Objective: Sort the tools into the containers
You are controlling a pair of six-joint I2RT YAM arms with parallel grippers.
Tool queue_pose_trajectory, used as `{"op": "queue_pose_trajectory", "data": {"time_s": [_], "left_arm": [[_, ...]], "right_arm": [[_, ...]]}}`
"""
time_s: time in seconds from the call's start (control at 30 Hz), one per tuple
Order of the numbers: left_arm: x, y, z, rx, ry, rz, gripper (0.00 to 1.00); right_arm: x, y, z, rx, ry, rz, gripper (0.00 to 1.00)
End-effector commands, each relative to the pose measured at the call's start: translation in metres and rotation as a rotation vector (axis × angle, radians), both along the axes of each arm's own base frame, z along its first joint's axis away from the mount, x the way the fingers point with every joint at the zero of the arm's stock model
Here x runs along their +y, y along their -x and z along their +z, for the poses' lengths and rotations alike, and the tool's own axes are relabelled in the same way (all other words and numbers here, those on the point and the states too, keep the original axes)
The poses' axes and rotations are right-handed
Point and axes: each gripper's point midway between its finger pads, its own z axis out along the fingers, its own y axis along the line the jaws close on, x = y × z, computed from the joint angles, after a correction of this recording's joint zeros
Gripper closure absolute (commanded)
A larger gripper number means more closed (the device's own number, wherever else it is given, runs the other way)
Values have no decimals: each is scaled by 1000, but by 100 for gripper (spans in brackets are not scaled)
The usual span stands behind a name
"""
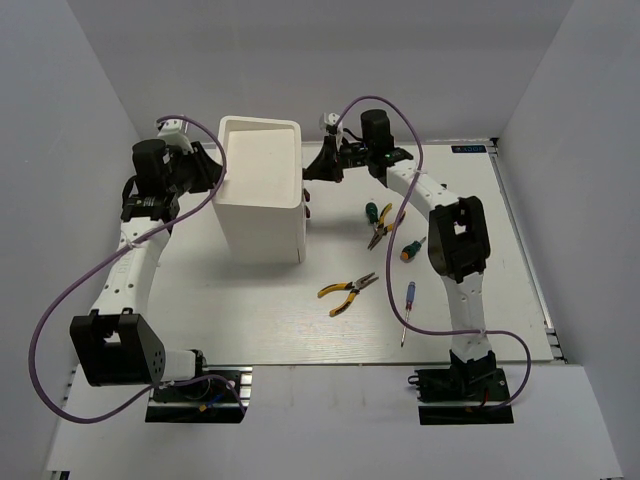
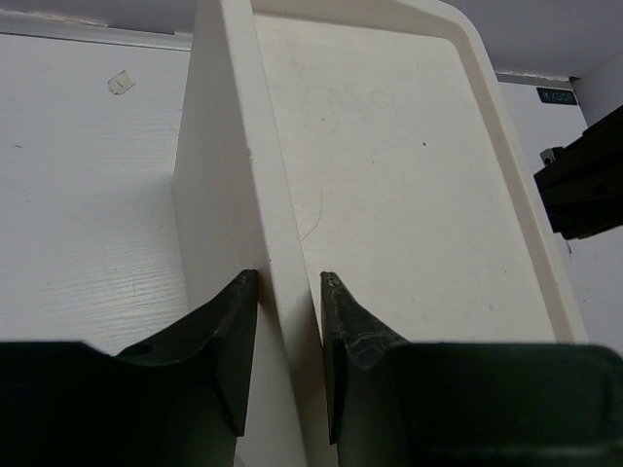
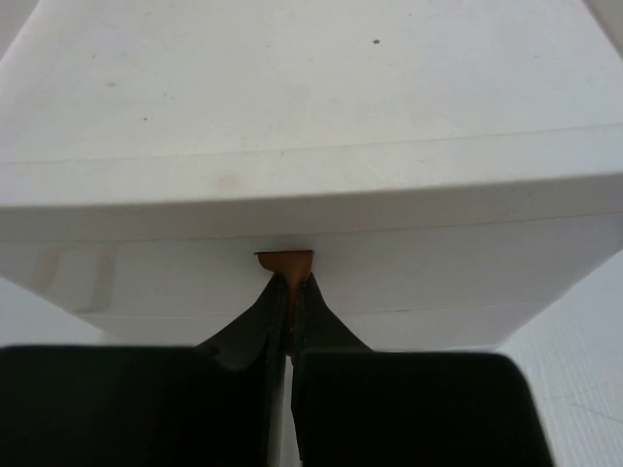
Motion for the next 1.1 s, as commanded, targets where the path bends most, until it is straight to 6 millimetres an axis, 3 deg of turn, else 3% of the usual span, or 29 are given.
{"op": "queue_pose_trajectory", "data": {"time_s": [0.0,0.1,0.13,0.27,0.37,0.53,0.8,0.9,1.07], "left_arm": [[-33,7,20,-49,44,-142,78],[-30,4,21,-59,37,-122,81],[-30,4,21,-59,37,-122,82],[-30,3,18,-58,37,-122,82],[-30,3,14,-55,47,-119,82],[-32,3,17,-64,57,-126,83],[-29,3,12,-61,51,-108,84],[-27,4,13,-70,48,-98,86],[-21,4,7,-58,44,-56,91]], "right_arm": [[1,5,18,-79,-19,-13,100],[-18,-3,16,-169,33,-84,100],[-26,6,3,-122,74,-89,100],[-68,-5,-12,-134,159,-200,100],[-88,-20,-19,-152,216,-294,100],[-107,-42,-23,-139,296,-420,100],[-144,-59,-44,-92,433,-577,100],[-156,-58,-45,-71,447,-602,100],[-166,-38,-56,-7,475,-580,100]]}}
